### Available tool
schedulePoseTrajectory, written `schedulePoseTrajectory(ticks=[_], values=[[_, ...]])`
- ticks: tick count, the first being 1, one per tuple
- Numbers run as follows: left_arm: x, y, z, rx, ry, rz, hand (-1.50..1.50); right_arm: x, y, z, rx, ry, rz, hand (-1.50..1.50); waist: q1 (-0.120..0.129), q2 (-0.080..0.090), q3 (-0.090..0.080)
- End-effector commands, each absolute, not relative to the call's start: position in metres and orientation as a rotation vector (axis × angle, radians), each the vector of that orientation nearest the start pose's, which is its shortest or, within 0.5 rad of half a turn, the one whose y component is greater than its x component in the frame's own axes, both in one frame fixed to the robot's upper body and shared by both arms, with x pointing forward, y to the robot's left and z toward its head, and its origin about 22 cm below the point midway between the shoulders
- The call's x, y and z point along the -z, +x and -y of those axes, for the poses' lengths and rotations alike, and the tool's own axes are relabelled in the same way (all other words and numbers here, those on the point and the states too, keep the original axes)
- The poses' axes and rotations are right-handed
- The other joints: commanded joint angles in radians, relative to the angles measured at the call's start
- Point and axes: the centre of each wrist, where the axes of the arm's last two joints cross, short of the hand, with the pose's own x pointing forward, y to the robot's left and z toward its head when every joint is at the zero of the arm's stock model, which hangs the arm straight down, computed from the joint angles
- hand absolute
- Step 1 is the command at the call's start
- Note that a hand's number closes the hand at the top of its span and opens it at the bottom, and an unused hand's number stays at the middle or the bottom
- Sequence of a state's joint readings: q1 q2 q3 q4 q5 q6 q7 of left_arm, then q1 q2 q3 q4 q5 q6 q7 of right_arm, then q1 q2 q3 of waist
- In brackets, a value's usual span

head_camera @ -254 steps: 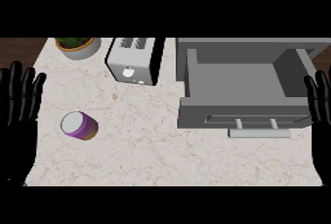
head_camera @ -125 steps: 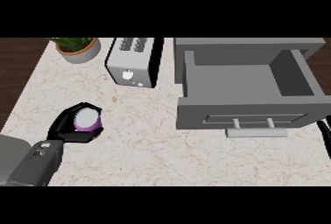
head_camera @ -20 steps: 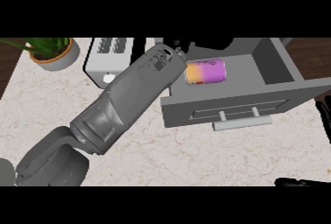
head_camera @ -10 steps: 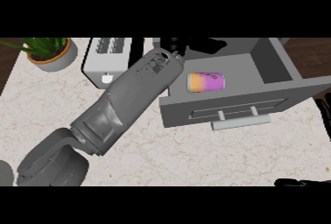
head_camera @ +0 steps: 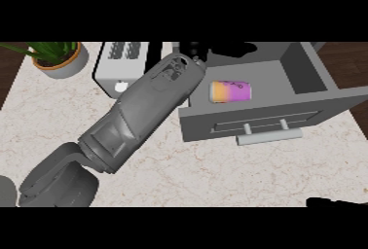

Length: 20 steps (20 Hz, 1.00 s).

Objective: Pick up the can, place it into the drawer and close the drawer

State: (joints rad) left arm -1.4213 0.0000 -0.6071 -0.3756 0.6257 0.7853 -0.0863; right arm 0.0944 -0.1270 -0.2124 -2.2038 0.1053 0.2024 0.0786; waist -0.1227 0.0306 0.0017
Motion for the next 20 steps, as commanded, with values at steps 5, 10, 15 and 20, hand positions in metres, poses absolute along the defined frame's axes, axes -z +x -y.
schedulePoseTrajectory(ticks=[5,10,15,20], values=[[-0.17,0.424,0.011,0.053,0.218,1.777,-1.5,-0.158,0.189,0.272,-0.48,-0.494,2.049,-1.5,0.023,-0.002,-0.001],[-0.179,0.424,0.015,0.036,0.217,1.816,-1.5,-0.15,0.199,0.26,-0.649,-0.667,1.991,-1.5,0.062,-0.008,-0.002],[-0.186,0.425,0.017,0.051,0.242,1.81,-1.5,-0.135,0.214,0.263,-0.809,-0.816,1.903,-1.5,0.092,-0.017,-0.001],[-0.188,0.42,0.021,0.033,0.221,1.798,-1.5,-0.119,0.234,0.24,-0.955,-0.931,1.806,-1.5,0.118,-0.025,-0.002]])
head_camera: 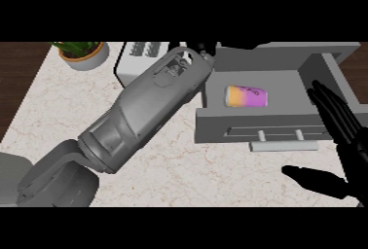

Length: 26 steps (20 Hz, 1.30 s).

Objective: Pick up the can, place it into the drawer and close the drawer

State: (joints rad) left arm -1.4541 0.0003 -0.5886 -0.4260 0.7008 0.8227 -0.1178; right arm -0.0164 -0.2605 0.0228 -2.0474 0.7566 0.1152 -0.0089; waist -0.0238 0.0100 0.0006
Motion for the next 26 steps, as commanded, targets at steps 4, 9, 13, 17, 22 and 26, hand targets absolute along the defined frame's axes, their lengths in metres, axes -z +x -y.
schedulePoseTrajectory(ticks=[4,9,13,17,22,26], values=[[-0.191,0.424,0.012,0.031,0.219,1.805,-1.5,-0.078,0.252,0.235,-1.031,-1.018,1.685,-1.5,0.043,-0.008,0.0],[-0.204,0.426,-0.012,0.035,0.221,1.782,-1.5,-0.056,0.274,0.222,-0.917,-1.027,1.726,-1.5,0.046,-0.014,0.0],[-0.202,0.42,-0.028,0.036,0.239,1.786,-1.5,-0.052,0.303,0.226,-0.923,-1.035,1.698,-1.5,0.059,-0.017,0.0],[-0.209,0.415,-0.039,0.032,0.219,1.767,-1.5,-0.003,0.308,0.23,-0.945,-1.104,1.645,-1.5,0.072,-0.014,0.0],[-0.226,0.419,-0.08,0.044,0.256,1.768,-1.5,0.003,0.329,0.236,-0.959,-1.142,1.612,-1.5,0.076,-0.011,0.0],[-0.223,0.406,-0.074,0.064,0.21,1.762,-1.5,0.009,0.35,0.225,-0.961,-1.217,1.604,-1.5,0.097,-0.008,0.001]])
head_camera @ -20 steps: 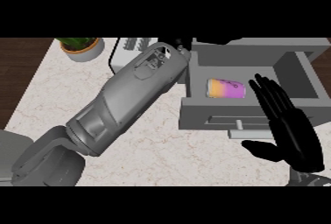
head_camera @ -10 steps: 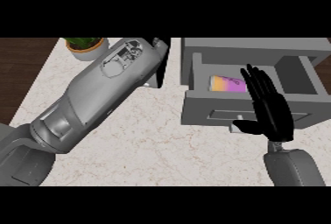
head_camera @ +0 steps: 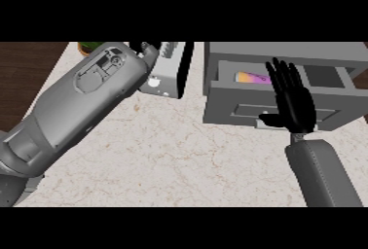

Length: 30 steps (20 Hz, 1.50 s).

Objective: Pick up the can, place it into the drawer and close the drawer

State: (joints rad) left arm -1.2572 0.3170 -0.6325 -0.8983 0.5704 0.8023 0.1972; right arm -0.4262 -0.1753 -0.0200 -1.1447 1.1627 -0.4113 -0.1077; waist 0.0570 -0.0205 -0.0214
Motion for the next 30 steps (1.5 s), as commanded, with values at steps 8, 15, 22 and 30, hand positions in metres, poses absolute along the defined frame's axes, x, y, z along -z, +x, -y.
schedulePoseTrajectory(ticks=[8,15,22,30], values=[[-0.214,0.402,-0.112,0.047,0.248,1.74,-1.5,0.001,0.385,0.226,-0.871,-1.295,1.666,-1.5,0.012,0.033,0.024],[-0.202,0.382,-0.127,0.061,0.245,1.716,-1.5,-0.025,0.42,0.219,-0.857,-1.355,1.649,-1.5,0.022,0.033,0.023],[-0.175,0.376,-0.132,0.08,0.241,1.73,-1.5,-0.067,0.449,0.207,-0.816,-1.386,1.691,-1.5,0.027,0.049,0.023],[-0.177,0.366,-0.153,0.084,0.244,1.74,-1.5,-0.084,0.458,0.208,-0.787,-1.391,1.672,-1.5,0.046,0.056,0.024]])
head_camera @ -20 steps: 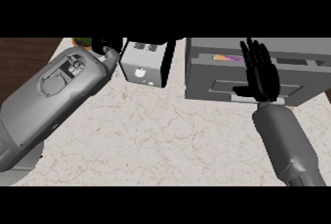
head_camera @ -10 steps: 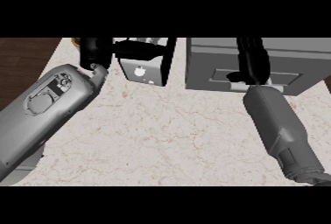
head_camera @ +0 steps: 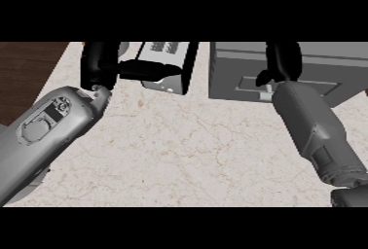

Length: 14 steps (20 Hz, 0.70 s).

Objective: Pick up the can, place it into the drawer and close the drawer

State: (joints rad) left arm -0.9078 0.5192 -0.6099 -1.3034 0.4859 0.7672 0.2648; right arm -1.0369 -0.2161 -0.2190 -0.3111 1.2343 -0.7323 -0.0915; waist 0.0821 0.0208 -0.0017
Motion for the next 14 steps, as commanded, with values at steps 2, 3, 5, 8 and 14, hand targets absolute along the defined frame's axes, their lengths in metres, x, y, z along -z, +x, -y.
schedulePoseTrajectory(ticks=[2,3,5,8,14], values=[[-0.165,0.358,-0.142,0.093,0.234,1.73,-1.5,-0.083,0.459,0.213,-0.787,-1.38,1.667,-1.5,0.018,0.013,0.005],[-0.179,0.357,-0.15,0.1,0.225,1.73,-1.5,-0.082,0.459,0.199,-0.756,-1.381,1.692,-1.5,0.022,0.007,0.005],[-0.174,0.355,-0.148,0.108,0.215,1.74,-1.5,-0.1,0.465,0.213,-0.799,-1.349,1.69,-1.5,0.024,0.015,0.005],[-0.171,0.353,-0.158,0.102,0.224,1.724,-1.5,-0.103,0.466,0.196,-0.705,-1.274,1.759,-1.5,0.024,0.009,0.005],[-0.155,0.352,-0.161,0.067,0.247,1.715,-1.5,-0.093,0.462,0.185,-0.525,-1.043,1.888,-1.5,-0.01,0.002,0.008]])
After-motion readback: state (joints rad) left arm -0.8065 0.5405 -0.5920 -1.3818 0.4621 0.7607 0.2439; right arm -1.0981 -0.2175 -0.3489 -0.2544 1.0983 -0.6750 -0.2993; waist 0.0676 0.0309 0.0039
